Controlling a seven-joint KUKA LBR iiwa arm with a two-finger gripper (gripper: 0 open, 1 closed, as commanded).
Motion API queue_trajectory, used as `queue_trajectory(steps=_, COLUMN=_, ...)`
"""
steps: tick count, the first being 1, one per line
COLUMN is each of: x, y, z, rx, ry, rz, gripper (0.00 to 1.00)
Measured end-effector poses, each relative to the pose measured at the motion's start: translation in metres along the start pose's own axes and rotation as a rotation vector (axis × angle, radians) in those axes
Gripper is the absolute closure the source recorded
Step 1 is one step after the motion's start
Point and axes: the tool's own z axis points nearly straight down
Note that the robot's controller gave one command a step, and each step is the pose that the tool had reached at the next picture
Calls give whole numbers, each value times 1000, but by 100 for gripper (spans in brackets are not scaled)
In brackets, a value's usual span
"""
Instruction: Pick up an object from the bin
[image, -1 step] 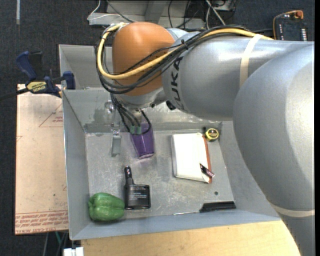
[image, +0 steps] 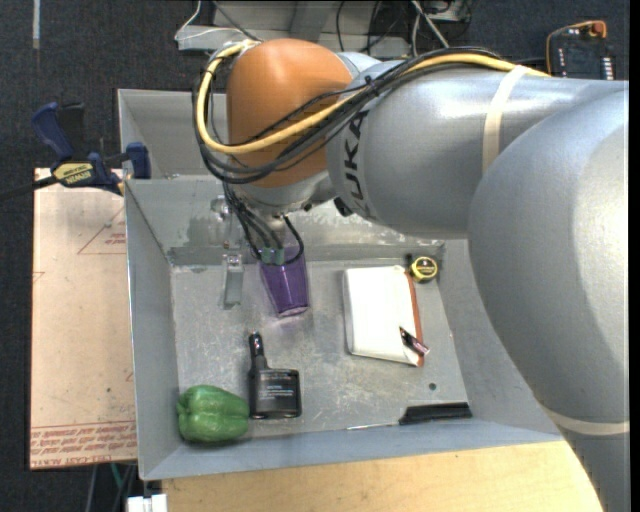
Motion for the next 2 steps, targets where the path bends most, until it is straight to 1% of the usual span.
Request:
queue_trajectory(steps=1, x=62, y=-17, z=108, rx=0, ry=0, rz=-306, gripper=0)
queue_trajectory(steps=2, x=85, y=2, z=57, rx=-3, ry=-13, rz=-422, gripper=0)
